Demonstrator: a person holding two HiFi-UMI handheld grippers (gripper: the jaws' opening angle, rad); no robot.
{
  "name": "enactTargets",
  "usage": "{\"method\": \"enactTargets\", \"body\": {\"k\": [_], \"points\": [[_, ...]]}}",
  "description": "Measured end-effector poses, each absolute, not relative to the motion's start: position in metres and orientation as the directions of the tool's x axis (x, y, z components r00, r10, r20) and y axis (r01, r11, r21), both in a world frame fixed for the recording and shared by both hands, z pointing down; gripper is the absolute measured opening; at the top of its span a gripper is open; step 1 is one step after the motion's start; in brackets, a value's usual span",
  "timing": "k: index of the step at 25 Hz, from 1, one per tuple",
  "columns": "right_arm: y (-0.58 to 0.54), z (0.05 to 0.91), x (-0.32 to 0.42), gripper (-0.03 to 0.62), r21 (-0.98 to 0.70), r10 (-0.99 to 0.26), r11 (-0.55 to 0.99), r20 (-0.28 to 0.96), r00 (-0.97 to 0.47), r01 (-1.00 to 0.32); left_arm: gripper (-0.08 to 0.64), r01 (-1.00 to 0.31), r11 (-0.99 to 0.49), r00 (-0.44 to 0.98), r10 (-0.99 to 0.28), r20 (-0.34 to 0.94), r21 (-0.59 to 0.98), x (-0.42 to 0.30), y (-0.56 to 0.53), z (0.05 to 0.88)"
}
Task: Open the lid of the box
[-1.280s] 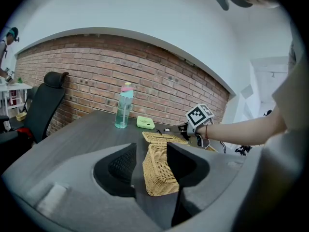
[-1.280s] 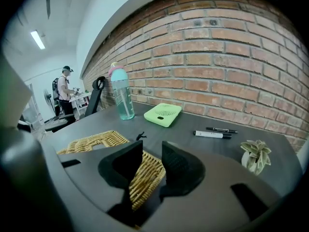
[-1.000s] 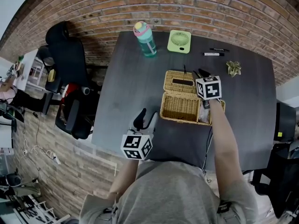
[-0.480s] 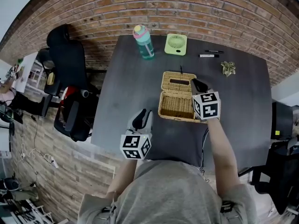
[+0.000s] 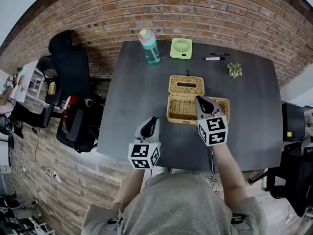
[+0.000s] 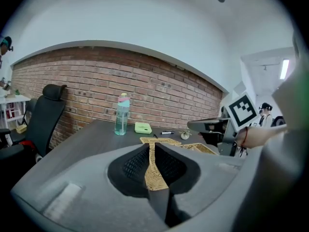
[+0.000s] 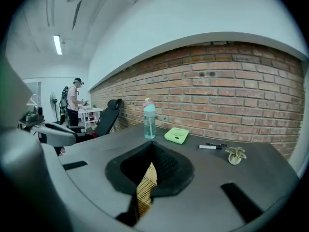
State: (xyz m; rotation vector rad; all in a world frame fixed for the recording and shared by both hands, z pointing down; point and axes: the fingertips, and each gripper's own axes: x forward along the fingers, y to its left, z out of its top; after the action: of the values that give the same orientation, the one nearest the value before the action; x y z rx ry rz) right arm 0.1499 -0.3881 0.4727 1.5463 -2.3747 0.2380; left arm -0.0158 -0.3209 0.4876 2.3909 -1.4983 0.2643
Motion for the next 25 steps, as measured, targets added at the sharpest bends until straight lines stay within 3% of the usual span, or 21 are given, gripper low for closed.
{"method": "enactTargets", "body": {"k": [25], "points": [[-0.14,0.457,0.054,0.003,0.033,-0.918,0.328,0.246,-0.311,-0.944,0.023,-0.839,-0.529,0.543,-0.798,0.262,0.125,-0.085,-0.13,0.46]]}}
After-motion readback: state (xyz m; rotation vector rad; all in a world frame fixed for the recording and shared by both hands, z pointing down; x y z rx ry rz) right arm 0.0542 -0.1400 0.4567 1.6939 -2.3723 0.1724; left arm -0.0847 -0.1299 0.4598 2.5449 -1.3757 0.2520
